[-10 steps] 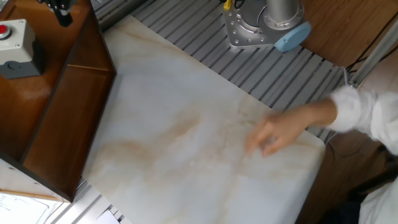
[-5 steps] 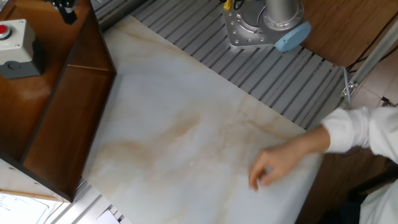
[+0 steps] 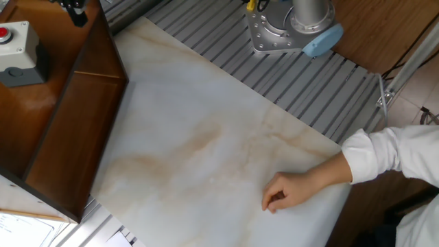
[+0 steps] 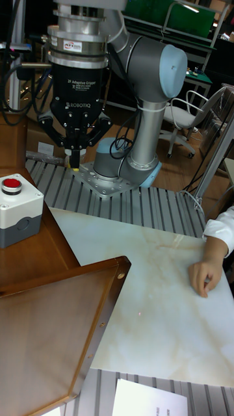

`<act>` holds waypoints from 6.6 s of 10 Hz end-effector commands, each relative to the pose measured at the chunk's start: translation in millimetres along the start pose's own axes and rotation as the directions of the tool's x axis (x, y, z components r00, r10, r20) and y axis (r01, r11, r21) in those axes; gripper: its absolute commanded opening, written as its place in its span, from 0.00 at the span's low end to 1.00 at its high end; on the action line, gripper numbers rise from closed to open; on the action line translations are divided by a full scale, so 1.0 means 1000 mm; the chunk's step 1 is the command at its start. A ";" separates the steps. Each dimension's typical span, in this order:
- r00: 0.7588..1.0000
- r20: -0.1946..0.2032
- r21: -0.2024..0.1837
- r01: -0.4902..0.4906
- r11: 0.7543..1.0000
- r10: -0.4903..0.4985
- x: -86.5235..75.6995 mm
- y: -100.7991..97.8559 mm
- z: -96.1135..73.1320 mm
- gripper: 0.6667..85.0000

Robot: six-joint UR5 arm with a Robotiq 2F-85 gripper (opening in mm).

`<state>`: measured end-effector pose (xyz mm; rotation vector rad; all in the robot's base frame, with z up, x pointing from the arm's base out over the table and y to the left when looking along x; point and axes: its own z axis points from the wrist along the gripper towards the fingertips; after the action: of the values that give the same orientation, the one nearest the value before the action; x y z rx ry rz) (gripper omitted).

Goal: Take the object down from the shelf

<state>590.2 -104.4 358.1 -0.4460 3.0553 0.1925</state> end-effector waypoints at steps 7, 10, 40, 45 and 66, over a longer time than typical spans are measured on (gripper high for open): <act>0.980 0.167 0.078 0.099 0.992 -0.111 -0.045 -0.015 -0.006 0.81; 0.980 0.174 0.077 0.089 0.993 -0.102 -0.046 -0.015 -0.006 0.81; 0.940 0.330 0.122 0.052 0.991 -0.090 -0.070 -0.040 -0.015 0.95; 0.945 0.318 0.174 0.023 0.984 -0.078 -0.066 -0.055 -0.016 0.97; 0.907 0.385 0.204 0.100 0.974 -0.173 -0.074 -0.104 -0.022 1.00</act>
<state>689.4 -188.0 369.5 -0.5154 2.6077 -0.0166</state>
